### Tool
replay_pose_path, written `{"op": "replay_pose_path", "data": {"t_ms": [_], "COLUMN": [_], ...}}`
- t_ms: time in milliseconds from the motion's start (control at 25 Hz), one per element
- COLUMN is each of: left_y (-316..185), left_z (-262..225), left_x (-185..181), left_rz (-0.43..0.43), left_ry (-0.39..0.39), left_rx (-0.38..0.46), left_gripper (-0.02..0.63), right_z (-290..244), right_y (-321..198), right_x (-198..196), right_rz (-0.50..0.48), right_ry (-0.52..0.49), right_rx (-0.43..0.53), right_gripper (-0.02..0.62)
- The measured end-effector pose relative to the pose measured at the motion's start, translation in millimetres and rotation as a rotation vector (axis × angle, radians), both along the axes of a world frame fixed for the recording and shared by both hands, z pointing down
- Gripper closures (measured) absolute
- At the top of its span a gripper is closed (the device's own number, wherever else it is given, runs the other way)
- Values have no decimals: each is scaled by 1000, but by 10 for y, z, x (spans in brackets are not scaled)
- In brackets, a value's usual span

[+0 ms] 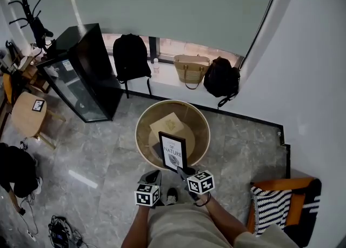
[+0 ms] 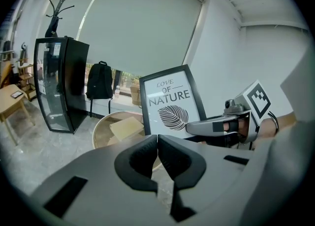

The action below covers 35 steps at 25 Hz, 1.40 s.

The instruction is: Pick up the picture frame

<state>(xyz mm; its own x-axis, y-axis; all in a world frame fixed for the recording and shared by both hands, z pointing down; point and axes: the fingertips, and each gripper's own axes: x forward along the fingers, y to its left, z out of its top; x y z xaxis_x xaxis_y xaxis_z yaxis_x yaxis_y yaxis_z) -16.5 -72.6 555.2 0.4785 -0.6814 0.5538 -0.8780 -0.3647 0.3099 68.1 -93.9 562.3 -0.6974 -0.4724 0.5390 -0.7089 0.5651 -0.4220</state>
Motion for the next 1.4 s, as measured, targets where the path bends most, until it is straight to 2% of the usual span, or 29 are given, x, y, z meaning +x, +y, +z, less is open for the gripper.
{"op": "replay_pose_path", "data": {"t_ms": [440,1000,1400], "left_y": [2,30,92], "left_z": [33,63,96], "left_x": [82,-75,-222], "left_rz": [24,-7,-28], "left_ry": [4,45,48], "left_rx": [-15,-25,-35], "left_gripper": [584,584,584], "right_z": [33,5,45], "right_y": [15,26,47], "right_x": [55,-82,-189], "right_rz": [12,-15,-15], "right_ry": [2,8,-6], "right_rx": [-14,-6,-27], "right_gripper": [555,555,555]}}
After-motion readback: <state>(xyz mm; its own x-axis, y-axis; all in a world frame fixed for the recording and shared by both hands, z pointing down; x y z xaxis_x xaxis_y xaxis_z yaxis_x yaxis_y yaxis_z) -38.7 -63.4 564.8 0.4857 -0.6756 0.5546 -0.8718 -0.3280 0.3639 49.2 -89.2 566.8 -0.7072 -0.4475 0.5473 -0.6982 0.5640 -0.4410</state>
